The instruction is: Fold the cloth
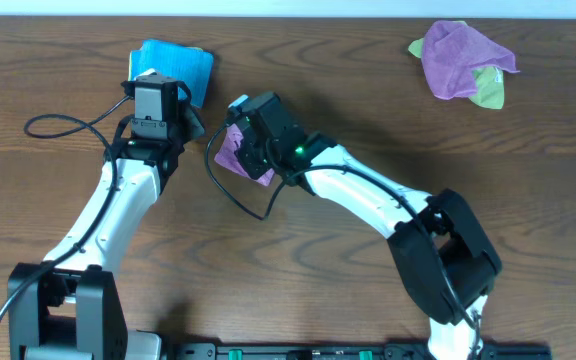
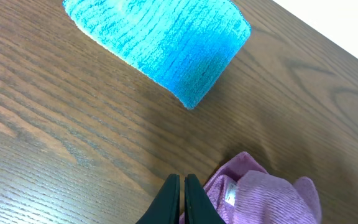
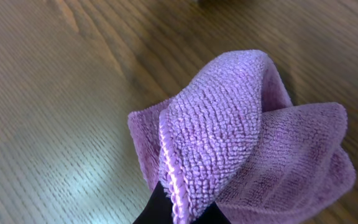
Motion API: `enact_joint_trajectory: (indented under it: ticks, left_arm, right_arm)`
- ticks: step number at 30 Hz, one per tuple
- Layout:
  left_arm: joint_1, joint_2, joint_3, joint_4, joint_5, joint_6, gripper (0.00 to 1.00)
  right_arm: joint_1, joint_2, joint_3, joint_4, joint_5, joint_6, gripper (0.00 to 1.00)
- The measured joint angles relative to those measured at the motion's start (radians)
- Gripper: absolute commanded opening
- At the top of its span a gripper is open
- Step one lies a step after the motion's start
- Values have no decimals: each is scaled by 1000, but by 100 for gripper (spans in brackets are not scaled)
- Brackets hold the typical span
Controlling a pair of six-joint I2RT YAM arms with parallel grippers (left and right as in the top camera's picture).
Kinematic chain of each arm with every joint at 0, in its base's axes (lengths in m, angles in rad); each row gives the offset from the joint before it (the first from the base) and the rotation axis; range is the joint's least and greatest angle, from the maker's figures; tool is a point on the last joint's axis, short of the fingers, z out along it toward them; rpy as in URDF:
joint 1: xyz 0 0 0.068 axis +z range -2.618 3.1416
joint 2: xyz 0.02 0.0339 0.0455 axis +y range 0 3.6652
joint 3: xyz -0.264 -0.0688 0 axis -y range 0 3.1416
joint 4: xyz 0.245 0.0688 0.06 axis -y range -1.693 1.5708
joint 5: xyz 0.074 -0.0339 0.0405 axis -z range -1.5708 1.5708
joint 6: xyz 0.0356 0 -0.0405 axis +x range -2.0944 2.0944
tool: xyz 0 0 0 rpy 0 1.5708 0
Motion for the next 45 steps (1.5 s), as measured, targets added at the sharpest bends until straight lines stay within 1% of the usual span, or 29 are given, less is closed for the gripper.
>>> enact_joint_trajectory:
  ticks: [15, 18, 19, 23, 25, 26, 27, 29, 30, 31, 34, 39, 42, 45]
  left_arm:
    - [2, -12, 0, -29, 1, 0, 6]
    - [2, -12, 0, -29, 1, 0, 6]
    - [2, -12, 0, -29, 1, 0, 6]
    - [2, -12, 0, -29, 1, -1, 6]
    - [2, -13, 0, -29, 1, -1, 6]
    - [2, -13, 0, -29, 1, -1, 6]
    - [2, -13, 0, -29, 1, -1, 6]
    - [2, -13, 0, -29, 1, -1, 6]
    - [2, -13, 0, -29, 1, -1, 6]
    - [2, -13, 0, -29, 1, -1, 6]
    - [2, -13, 0, -29, 1, -1, 6]
    - [2, -13, 0, -29, 1, -1, 6]
    - [2, -13, 0, -29, 1, -1, 6]
    - [3, -15, 0, -26, 1, -3, 6]
  right_arm:
    - [13, 79, 7, 70, 12, -1, 1]
    - [13, 92, 7, 74, 12, -3, 2]
    - [13, 95, 7, 77, 12, -4, 4]
    - [16, 97, 8, 82, 10, -6, 16]
    - [23, 97, 7, 82, 0, -11, 25]
    - [28, 97, 7, 82, -8, -13, 33]
    - [34, 97, 8, 83, -18, -17, 39]
    - [48, 97, 8, 81, -33, -15, 45]
    - [58, 97, 8, 79, -49, -17, 50]
    - [62, 97, 8, 77, -55, -16, 54]
    - [79, 97, 8, 66, -80, -18, 58]
    - [90, 97, 8, 65, -84, -18, 58]
    - [90, 94, 8, 64, -36, -18, 58]
    - [87, 73, 8, 49, 60, -16, 57]
